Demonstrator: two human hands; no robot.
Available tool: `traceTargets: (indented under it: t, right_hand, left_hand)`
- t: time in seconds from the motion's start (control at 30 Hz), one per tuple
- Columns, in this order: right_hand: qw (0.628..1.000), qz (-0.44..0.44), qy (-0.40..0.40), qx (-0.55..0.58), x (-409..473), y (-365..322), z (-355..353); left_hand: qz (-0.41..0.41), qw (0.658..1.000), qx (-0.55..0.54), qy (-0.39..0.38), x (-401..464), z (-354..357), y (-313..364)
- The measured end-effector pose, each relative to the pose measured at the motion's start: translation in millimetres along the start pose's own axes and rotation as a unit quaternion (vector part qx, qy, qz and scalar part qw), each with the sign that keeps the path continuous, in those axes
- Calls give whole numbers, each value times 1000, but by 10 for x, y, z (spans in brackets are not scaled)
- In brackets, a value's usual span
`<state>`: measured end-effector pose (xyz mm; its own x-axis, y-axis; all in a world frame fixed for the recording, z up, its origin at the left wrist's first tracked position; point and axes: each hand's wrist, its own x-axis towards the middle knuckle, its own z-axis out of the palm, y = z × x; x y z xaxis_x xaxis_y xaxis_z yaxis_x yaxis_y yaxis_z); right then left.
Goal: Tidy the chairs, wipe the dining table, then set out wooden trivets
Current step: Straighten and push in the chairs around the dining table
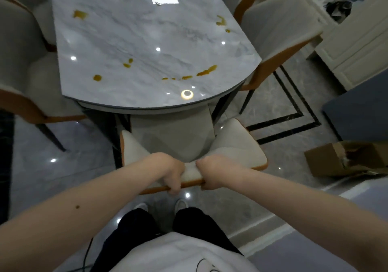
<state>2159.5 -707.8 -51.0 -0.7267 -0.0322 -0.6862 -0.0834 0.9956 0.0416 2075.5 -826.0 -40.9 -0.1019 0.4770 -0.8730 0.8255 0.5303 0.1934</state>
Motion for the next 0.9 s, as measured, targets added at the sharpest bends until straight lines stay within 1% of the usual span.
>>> traceTargets:
  t: [0.1, 0.23, 0.33, 0.4, 0.57, 0.9]
  right_hand:
    - [999, -25, 21, 9, 5, 48, 40]
    - [995, -70, 45, 57, -47, 197, 146]
    - [991, -95, 71, 64, -143, 387, 236]
    - [988, -114, 92, 57, -172, 452, 268]
    - [982, -151, 103, 48, -137, 492, 252]
    - [981, -154, 112, 30, -107, 707, 255]
  left_hand:
    - [-26, 999, -24, 12, 4, 37, 26]
    - [-40, 991, -82, 98, -19, 190, 64]
    - [-31, 986, -104, 128, -16, 262, 69]
    - [-28, 987, -104, 122, -10, 259, 59]
    - [-36, 987, -118, 106, 17, 232, 67]
    - [-53, 983, -150, 88, 86, 115, 167]
